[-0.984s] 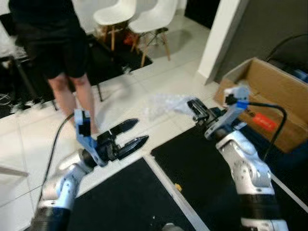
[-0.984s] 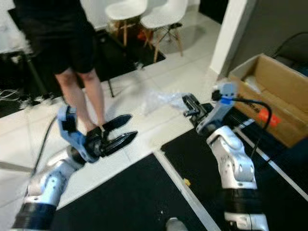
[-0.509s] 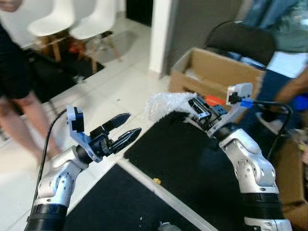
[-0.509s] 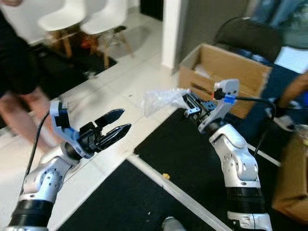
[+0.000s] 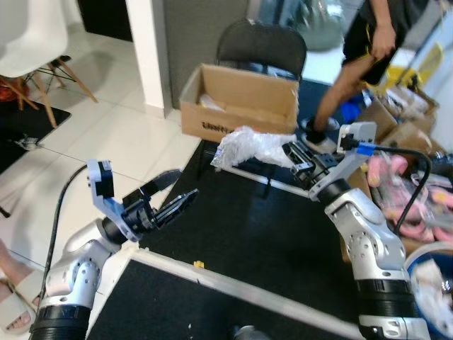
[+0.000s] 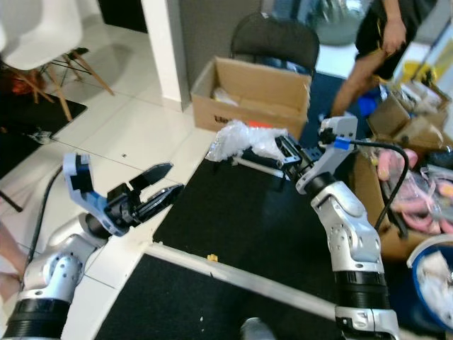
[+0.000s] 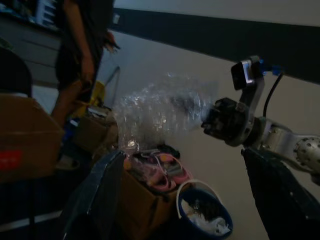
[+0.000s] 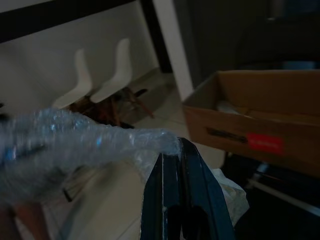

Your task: Picking trash to rubbish bin

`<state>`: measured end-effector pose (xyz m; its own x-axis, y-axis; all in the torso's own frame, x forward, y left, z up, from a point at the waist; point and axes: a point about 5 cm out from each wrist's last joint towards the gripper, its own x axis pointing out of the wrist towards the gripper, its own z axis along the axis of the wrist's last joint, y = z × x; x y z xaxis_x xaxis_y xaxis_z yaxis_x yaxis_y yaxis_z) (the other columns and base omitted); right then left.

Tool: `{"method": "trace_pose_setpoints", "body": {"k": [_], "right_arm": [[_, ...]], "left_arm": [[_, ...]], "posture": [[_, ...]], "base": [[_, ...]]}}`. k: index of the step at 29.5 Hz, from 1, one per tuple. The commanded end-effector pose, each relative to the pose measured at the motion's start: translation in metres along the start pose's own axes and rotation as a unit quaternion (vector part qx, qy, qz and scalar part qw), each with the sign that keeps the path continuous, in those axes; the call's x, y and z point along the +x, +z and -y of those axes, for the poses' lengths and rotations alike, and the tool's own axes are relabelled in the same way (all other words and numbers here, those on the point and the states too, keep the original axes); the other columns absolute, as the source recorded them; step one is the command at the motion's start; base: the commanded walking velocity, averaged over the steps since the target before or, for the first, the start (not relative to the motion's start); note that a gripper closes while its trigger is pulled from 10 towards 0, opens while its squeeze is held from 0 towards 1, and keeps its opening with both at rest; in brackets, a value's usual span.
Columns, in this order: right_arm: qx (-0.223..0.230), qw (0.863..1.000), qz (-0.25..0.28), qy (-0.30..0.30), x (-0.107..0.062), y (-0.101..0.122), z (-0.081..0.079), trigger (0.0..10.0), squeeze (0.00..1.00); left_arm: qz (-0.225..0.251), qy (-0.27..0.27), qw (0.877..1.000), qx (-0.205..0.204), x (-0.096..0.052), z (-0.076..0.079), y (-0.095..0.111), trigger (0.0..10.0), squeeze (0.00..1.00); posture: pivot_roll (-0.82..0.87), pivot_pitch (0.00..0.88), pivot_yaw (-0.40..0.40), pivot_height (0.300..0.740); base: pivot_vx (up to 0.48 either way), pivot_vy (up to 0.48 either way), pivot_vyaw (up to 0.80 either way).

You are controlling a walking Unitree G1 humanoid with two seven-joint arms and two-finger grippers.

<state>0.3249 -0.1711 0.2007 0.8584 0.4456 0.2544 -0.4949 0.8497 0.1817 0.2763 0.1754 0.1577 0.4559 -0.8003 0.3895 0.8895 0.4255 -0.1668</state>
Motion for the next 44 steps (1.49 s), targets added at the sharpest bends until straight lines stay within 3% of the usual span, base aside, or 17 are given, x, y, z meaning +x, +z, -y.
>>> {"method": "trace_pose_setpoints", "body": {"k": [1, 29, 38, 44], "right_arm": [[-0.005, 1.000, 0.001, -0.009, -0.0035, 0.0000, 0.0042, 10.0, 0.00], [-0.010, 1.000, 0.002, -0.003, 0.0013, 0.0019, 0.0057, 10.0, 0.00], [-0.004, 0.999, 0.035, 0.014, -0.0018, 0.0068, 0.0031, 10.0, 0.00], [-0.001, 0.999, 0.040, 0.029, -0.0053, 0.0074, 0.0001, 10.0, 0.00]], "left_arm": [[-0.007, 0.006, 1.000, 0.001, -0.0047, -0.0008, -0.0013, 10.0, 0.00], [-0.007, 0.035, 0.999, 0.018, -0.0084, -0.0066, 0.0018, 10.0, 0.00], [-0.013, 0.051, 0.998, 0.022, -0.0070, -0.0098, -0.0011, 10.0, 0.00], [-0.016, 0.053, 0.998, 0.022, -0.0073, -0.0101, -0.0026, 10.0, 0.00]], "posture": [[-0.01, 0.127, 0.019, 0.740], [-0.01, 0.109, 0.005, 0.740], [-0.01, 0.111, 0.008, 0.740], [-0.01, 0.116, 0.013, 0.740]], "base": [[0.000, 0.000, -0.80], [0.000, 0.000, -0.80], [0.000, 0.000, 0.00], [0.000, 0.000, 0.77]]}}
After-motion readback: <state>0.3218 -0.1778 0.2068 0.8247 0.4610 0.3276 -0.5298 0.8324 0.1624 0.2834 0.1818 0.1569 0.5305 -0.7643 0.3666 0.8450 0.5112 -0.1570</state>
